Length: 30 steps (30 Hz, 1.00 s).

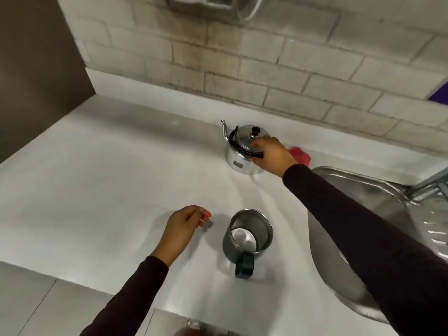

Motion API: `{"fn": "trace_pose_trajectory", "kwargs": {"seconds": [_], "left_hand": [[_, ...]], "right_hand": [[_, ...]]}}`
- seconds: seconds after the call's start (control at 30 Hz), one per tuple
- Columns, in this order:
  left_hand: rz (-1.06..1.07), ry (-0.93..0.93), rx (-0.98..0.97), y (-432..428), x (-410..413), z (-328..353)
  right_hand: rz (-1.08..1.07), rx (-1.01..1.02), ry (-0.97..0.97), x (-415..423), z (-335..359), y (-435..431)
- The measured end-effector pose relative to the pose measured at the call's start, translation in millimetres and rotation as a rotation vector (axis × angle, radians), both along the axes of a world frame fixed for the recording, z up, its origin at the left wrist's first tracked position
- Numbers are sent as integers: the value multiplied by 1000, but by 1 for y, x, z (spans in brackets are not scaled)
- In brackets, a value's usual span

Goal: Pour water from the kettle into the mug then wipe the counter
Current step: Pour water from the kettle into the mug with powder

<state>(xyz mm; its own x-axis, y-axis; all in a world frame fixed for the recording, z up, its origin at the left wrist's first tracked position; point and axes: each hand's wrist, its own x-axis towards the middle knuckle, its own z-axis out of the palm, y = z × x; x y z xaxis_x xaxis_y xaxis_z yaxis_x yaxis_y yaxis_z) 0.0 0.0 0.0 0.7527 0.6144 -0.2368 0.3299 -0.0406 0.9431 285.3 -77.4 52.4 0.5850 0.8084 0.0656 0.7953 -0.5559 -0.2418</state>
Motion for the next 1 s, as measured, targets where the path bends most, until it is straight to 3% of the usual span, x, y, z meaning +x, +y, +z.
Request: {"fn": "trace_pose_trajectory", "kwargs": {"seconds": [0.2, 0.47, 0.77, 1.0], "left_hand": [[139, -32, -46, -5, 1, -3], [231, -65, -38, -33, -5, 7], [177, -88, -72, -70, -24, 10], [129, -57, -72, -87, -29, -1]], "right_hand": [[104, -98, 9, 4, -9, 25], [-2, 51, 322, 51, 48, 20], [-2, 476, 381, 15, 109, -81], [118, 569, 441, -30, 156, -170]]}}
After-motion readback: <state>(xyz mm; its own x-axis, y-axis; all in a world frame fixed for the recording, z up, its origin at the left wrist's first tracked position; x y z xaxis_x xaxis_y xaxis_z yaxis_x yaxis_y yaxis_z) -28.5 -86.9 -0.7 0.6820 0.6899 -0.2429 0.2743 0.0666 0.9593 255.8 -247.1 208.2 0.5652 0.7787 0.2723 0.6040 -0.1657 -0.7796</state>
